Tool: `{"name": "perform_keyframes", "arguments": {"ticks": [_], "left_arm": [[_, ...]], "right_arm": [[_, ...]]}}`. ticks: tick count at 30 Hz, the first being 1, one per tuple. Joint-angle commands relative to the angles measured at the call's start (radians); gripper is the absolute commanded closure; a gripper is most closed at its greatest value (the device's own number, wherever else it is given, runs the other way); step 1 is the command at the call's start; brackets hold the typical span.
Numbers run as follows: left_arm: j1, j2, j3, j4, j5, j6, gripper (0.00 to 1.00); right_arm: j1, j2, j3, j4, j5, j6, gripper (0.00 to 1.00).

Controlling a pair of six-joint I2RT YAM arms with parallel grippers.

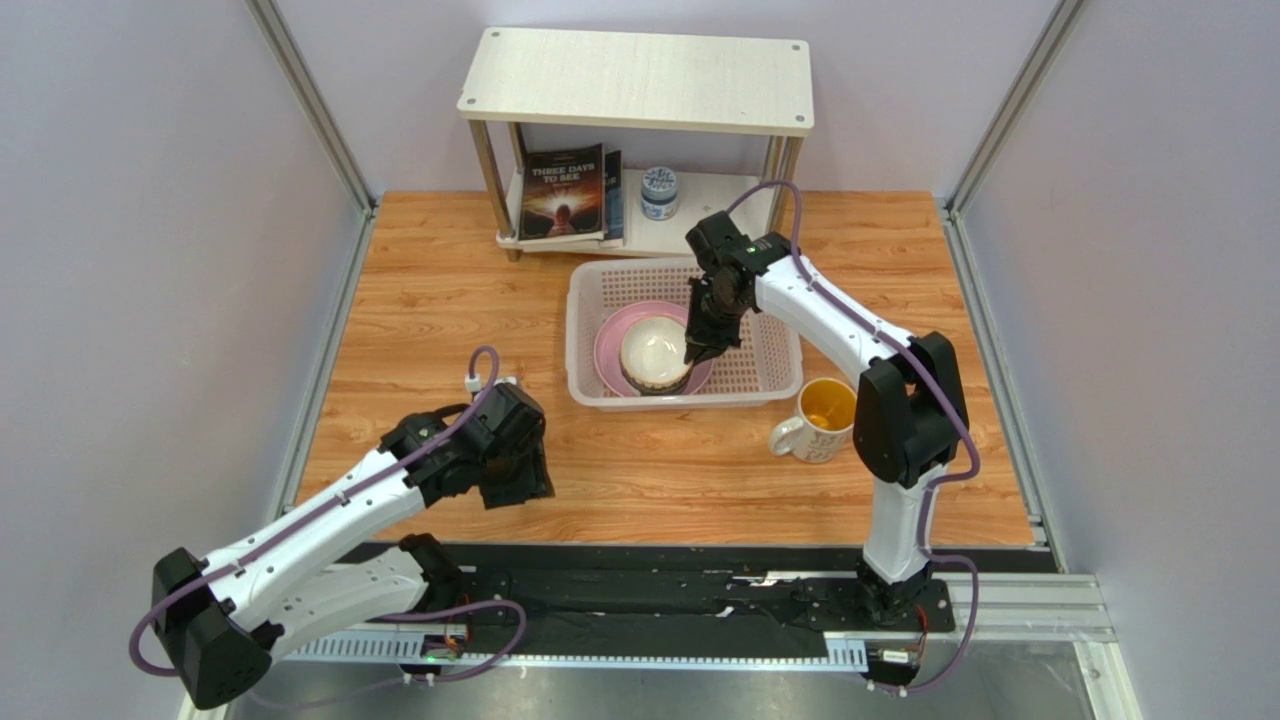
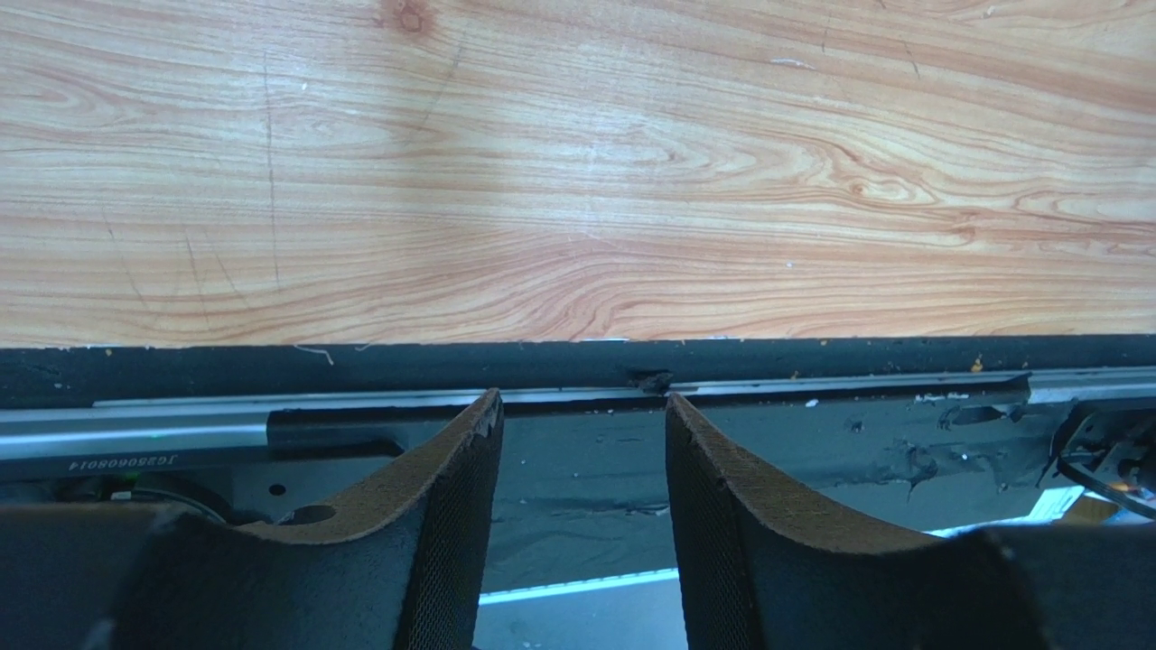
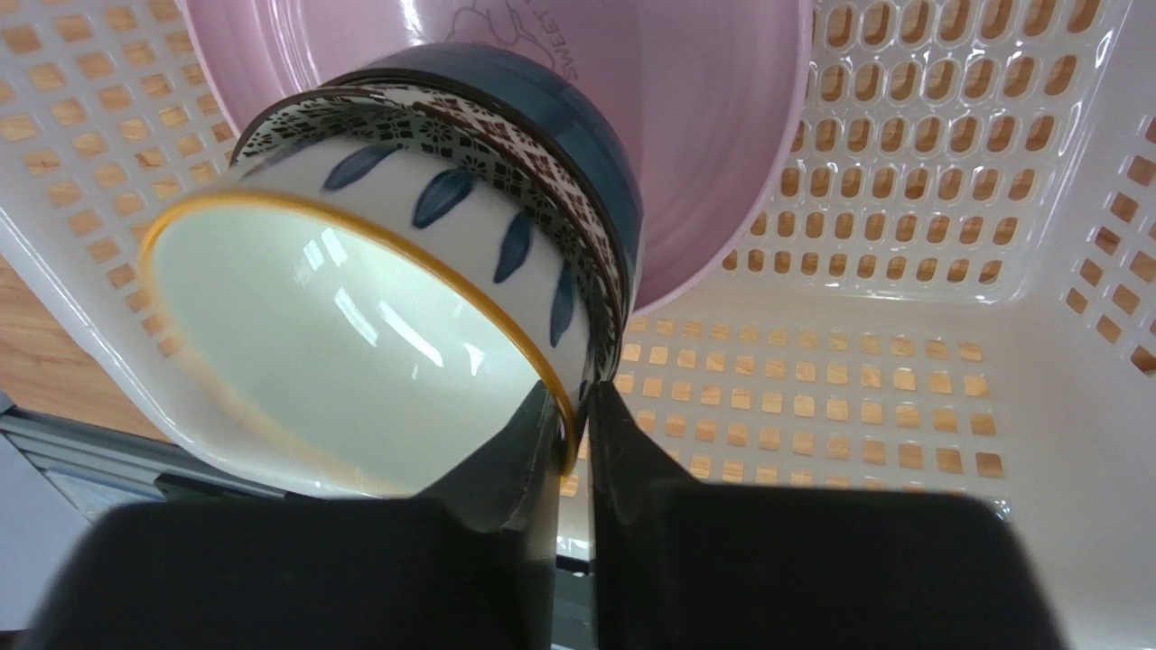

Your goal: Place the mixed dishes into the plastic bin

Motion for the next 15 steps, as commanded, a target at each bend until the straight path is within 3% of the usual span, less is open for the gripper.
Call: {"name": "perform_keyframes", "arguments": {"ticks": [1, 8, 9, 15], "left_arm": [[0.003, -0.005, 0.009, 0.011, 0.01, 0.014, 0.47], [0.004, -0.011, 0.004, 0.01, 0.01, 0.013, 0.47], [0.003, -0.011, 0.004, 0.011, 0.008, 0.011, 0.47], [0.004, 0.001, 0.009, 0.016, 0.011, 0.014, 0.47]], "right_arm": [[-0.002, 0.011, 0.007, 0.035, -0.046, 0.012, 1.0], [-0.002, 0.0, -0.011, 0.051, -0.06, 0.027, 1.0], [0.0, -0.001, -0.01, 0.049, -0.053, 0.022, 0.92], [-0.002, -0.026, 0.016, 0.013, -0.02, 0.01, 0.84]]}}
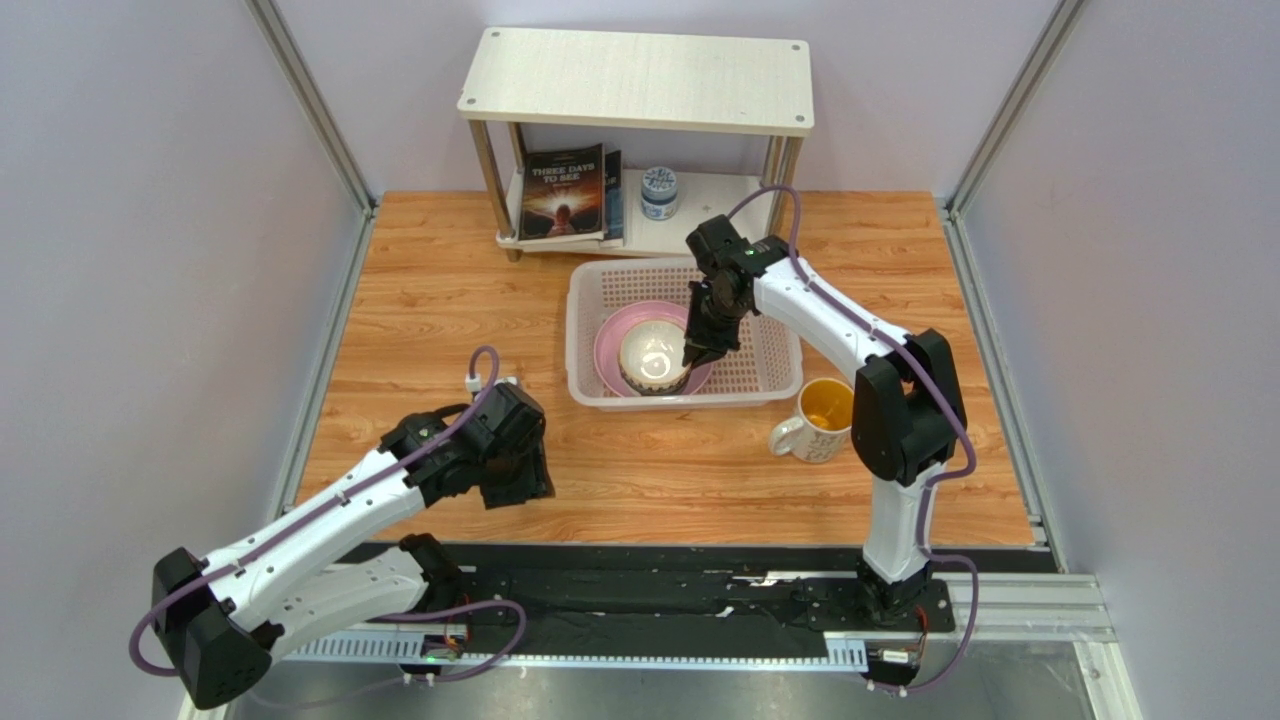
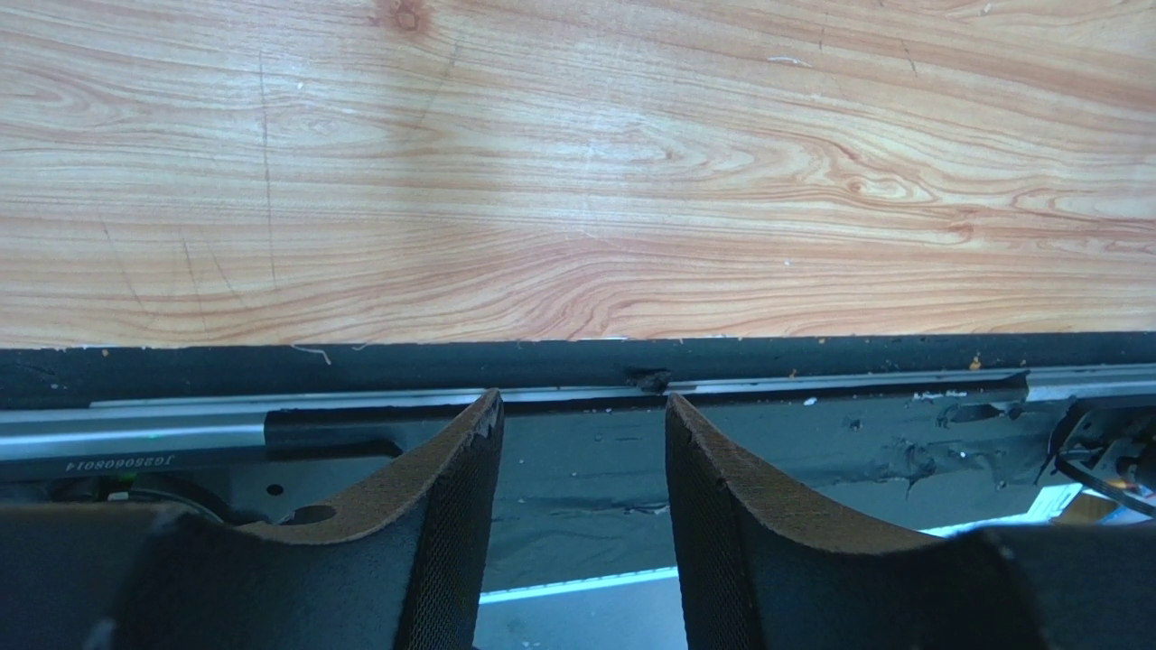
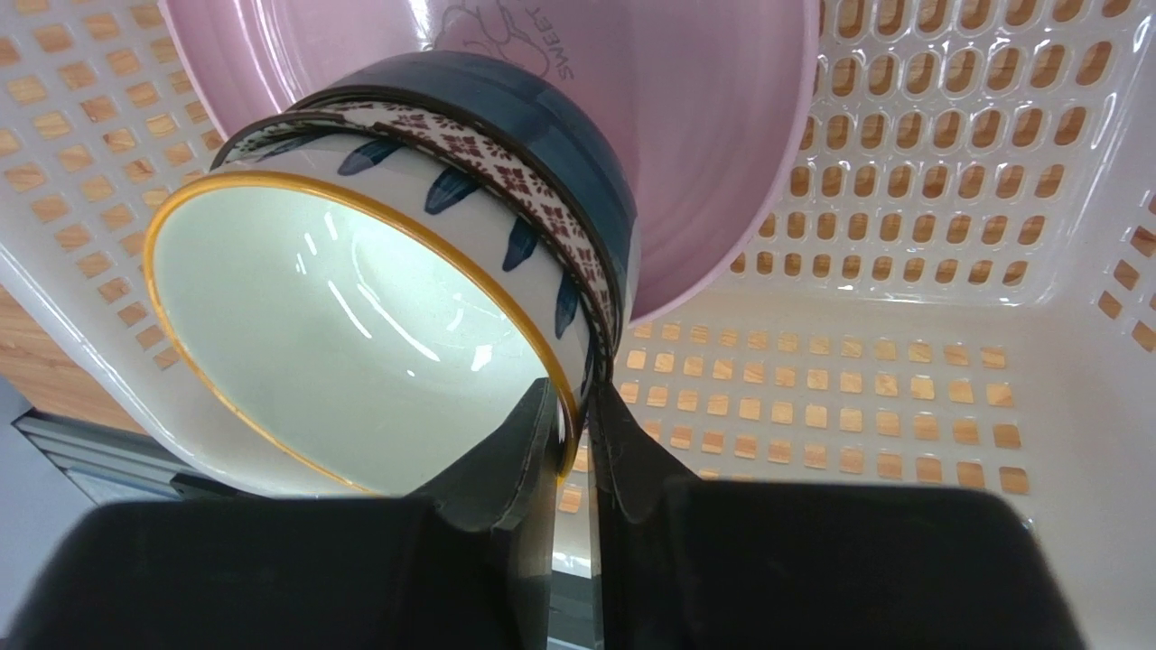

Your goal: Place the mixed dishes into the plastic bin

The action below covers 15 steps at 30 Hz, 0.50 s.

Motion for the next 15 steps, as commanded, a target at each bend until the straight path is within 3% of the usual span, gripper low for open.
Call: {"name": "perform_keyframes", "arguments": {"ticks": [1, 9, 12, 15], "left_arm": [[0.004, 0.003, 0.007, 0.014, 0.009, 0.014, 0.47], [0.003, -0.01, 0.024, 0.017, 0.011, 0.028, 0.47], [0.001, -0.022, 0.046, 0.028, 0.0, 0.049, 0.46], [-0.002, -0.008, 0.081, 0.078, 0.018, 0.087, 0.44]], "right_arm": [[0.005, -0.041, 0.037, -0.007, -0.001, -0.006, 0.83], [0.005, -0.052, 0.075, -0.035, -0.01, -0.012, 0.61], [0.005, -0.107, 0.059, -0.033, -0.004, -0.004, 0.49], [0.005, -0.175, 0.051, -0.049, -0.002, 0.002, 0.44]]}}
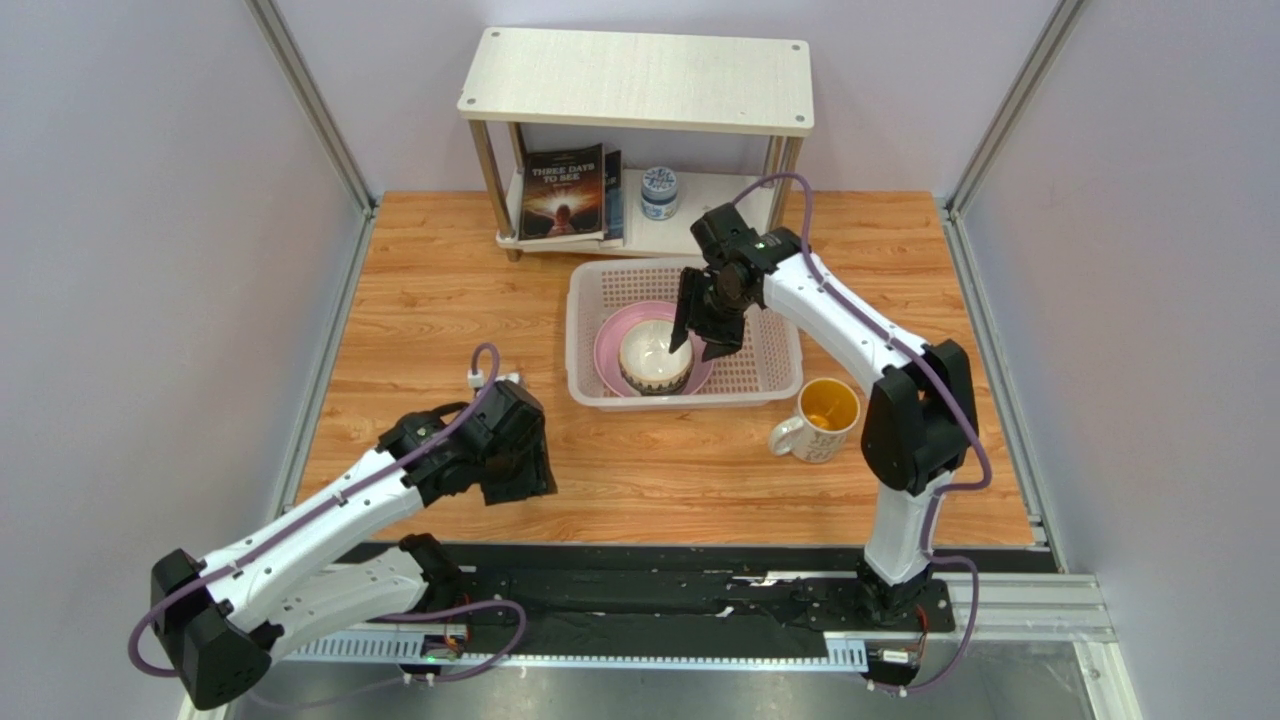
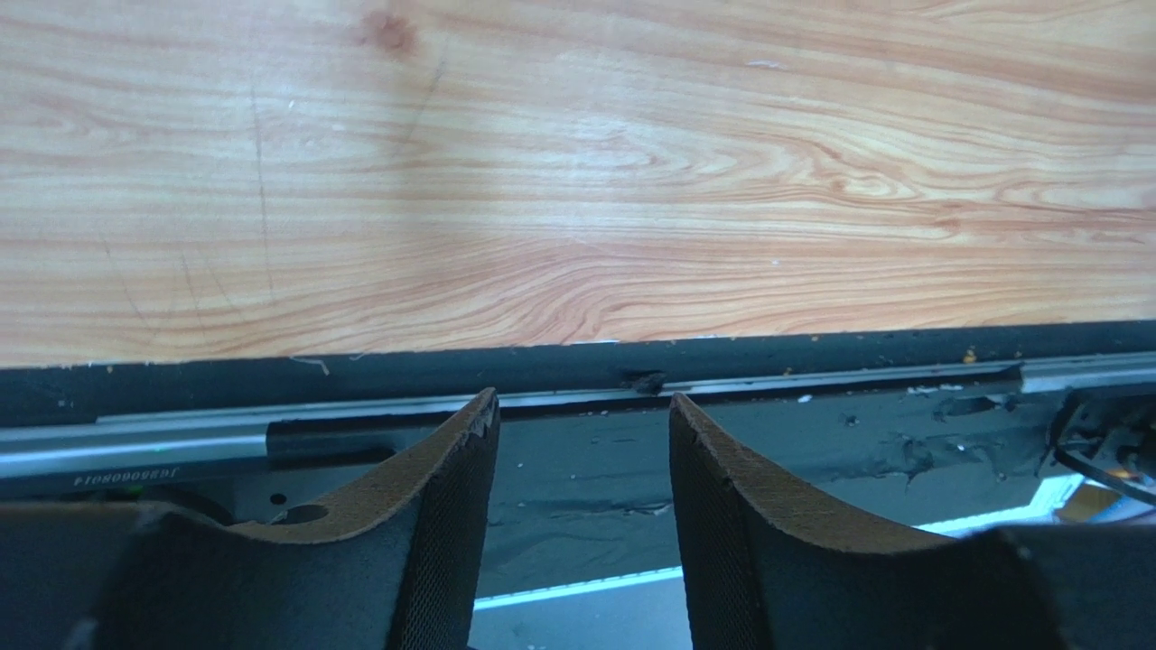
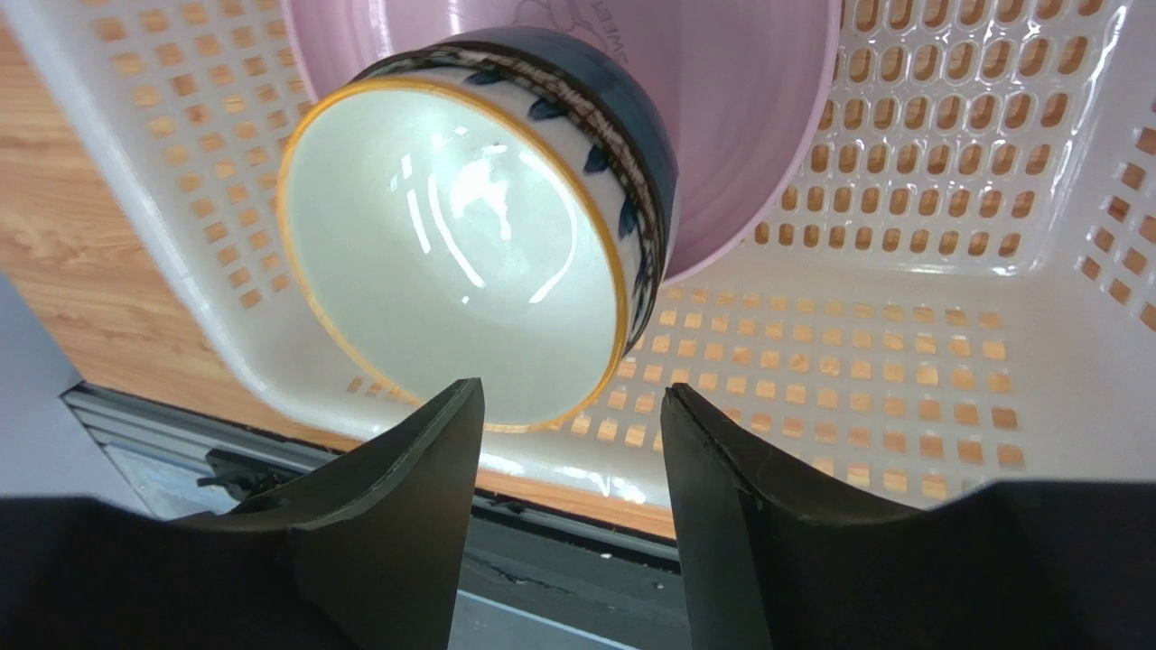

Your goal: Place the mixed dishes into the plastic bin

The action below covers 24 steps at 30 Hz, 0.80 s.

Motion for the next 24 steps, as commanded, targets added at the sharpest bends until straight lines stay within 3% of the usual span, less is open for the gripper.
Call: {"name": "perform_keyframes", "arguments": {"ticks": [1, 6, 10, 15, 18, 22, 24], "left_arm": [[-0.006, 0.003, 0.08, 0.099, 0.027, 0.073, 0.44], [-0.064, 0.178, 0.157, 0.322, 0.143, 0.137, 0.4], [-0.103, 0.338, 0.211, 0.566, 0.227, 0.149, 0.4], [-0.205, 0.552, 0.376, 0.564, 0.072, 0.338, 0.39], [-0.288, 0.588, 0.357, 0.637, -0.055, 0.442, 0.39], [-0.293, 0.602, 0.252, 0.893, -0.04, 0.444, 0.39], [-0.293, 0.661, 0.269, 0.93, -0.004, 0.455, 0.39]], "right_arm": [[0.003, -0.152, 0.011, -0.025, 0.0, 0.007, 0.44], [-0.003, -0.351, -0.057, -0.064, 0.047, 0.038, 0.41], [-0.034, -0.555, -0.203, -0.061, 0.083, 0.078, 0.39], [-0.055, -0.751, -0.314, -0.09, 0.087, 0.106, 0.38], [-0.067, -0.836, -0.363, -0.11, 0.08, 0.123, 0.39], [-0.081, -0.917, -0.392, -0.128, 0.081, 0.179, 0.39], [-0.081, -0.948, -0.395, -0.147, 0.096, 0.204, 0.39]]}}
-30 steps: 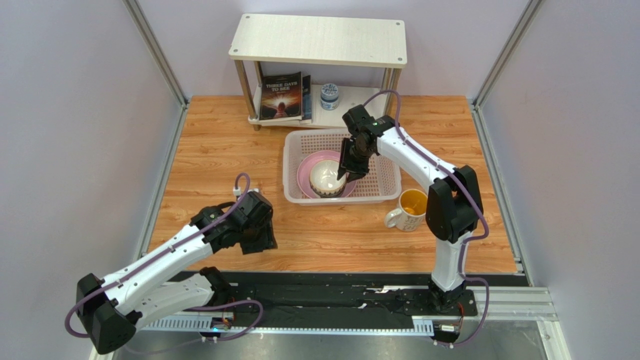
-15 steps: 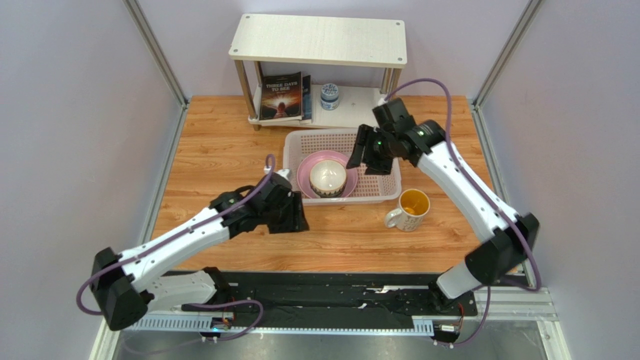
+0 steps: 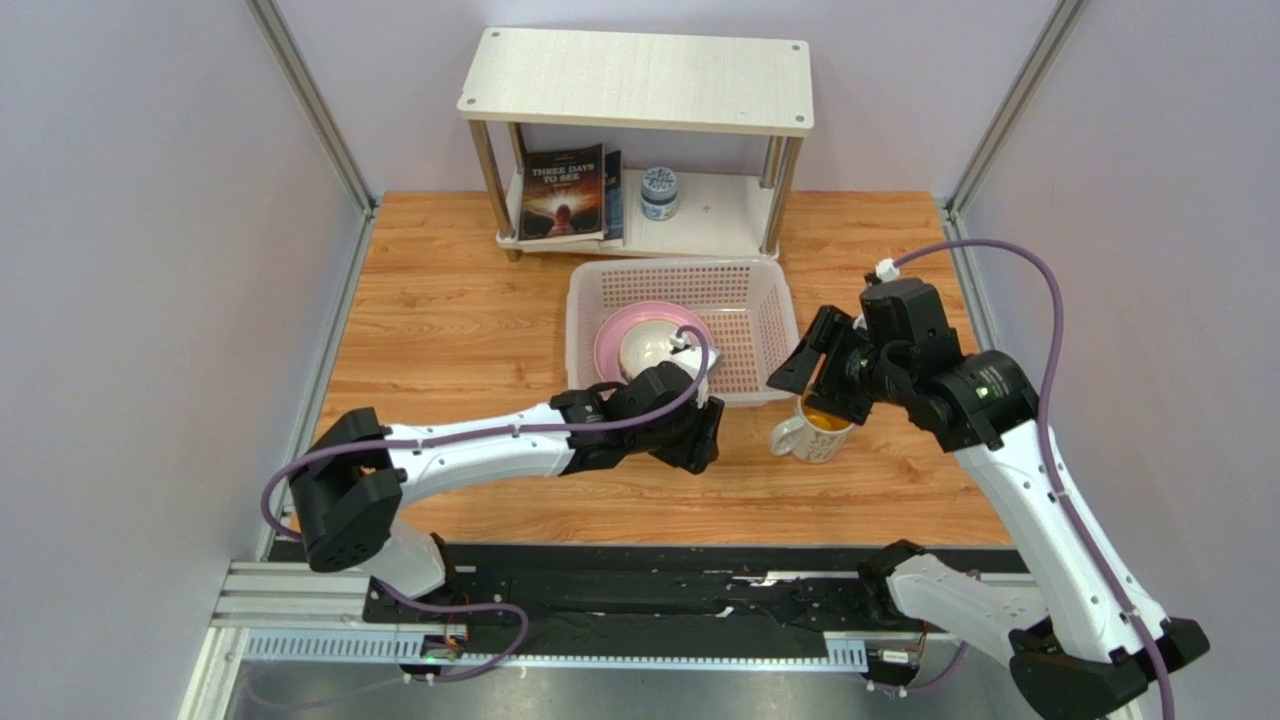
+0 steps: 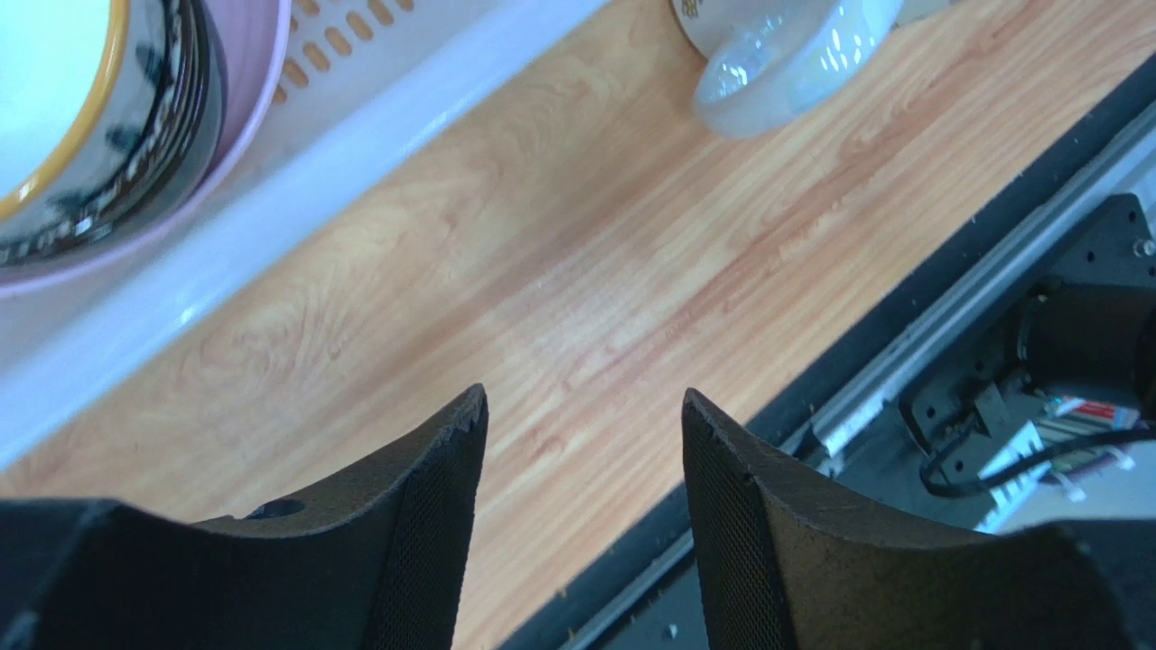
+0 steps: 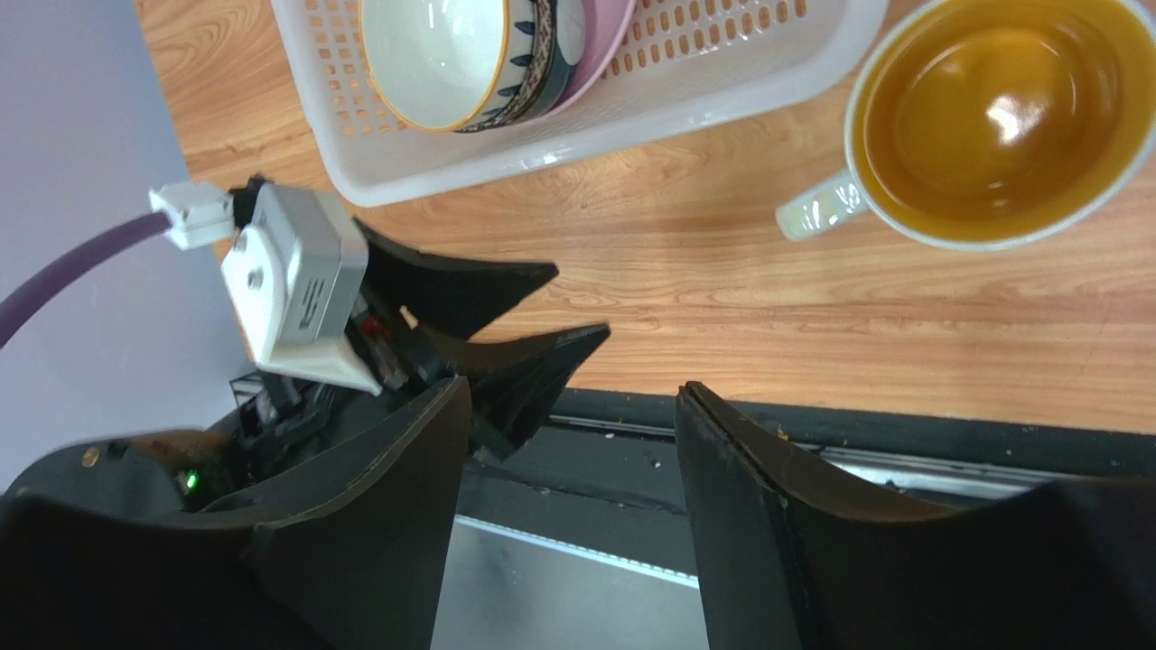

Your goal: Place the mixed dishes into the plastic bin

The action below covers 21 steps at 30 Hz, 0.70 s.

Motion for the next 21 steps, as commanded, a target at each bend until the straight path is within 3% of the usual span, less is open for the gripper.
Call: {"name": "perform_keyframes", "arguments": {"ticks": [1, 5, 8, 21], "left_arm": [[0.008, 0.084, 0.009, 0.233, 0.0, 0.078, 0.39], [-0.033, 0.212, 0.04, 0.443, 0.012, 0.174, 0.4], [-0.037, 0.293, 0.142, 0.405, 0.035, 0.225, 0.4], [-0.041, 0.278, 0.054, 0.563, 0.133, 0.409, 0.41]], "right_arm": [[-0.008, -0.102, -0.002, -0.031, 0.041, 0.081, 0.39], [-0.008, -0.16, -0.002, -0.071, 0.069, 0.111, 0.39], [-0.008, -0.199, -0.016, -0.103, 0.073, 0.111, 0.39], [-0.012, -0.213, -0.082, -0.085, 0.066, 0.101, 0.4]]}}
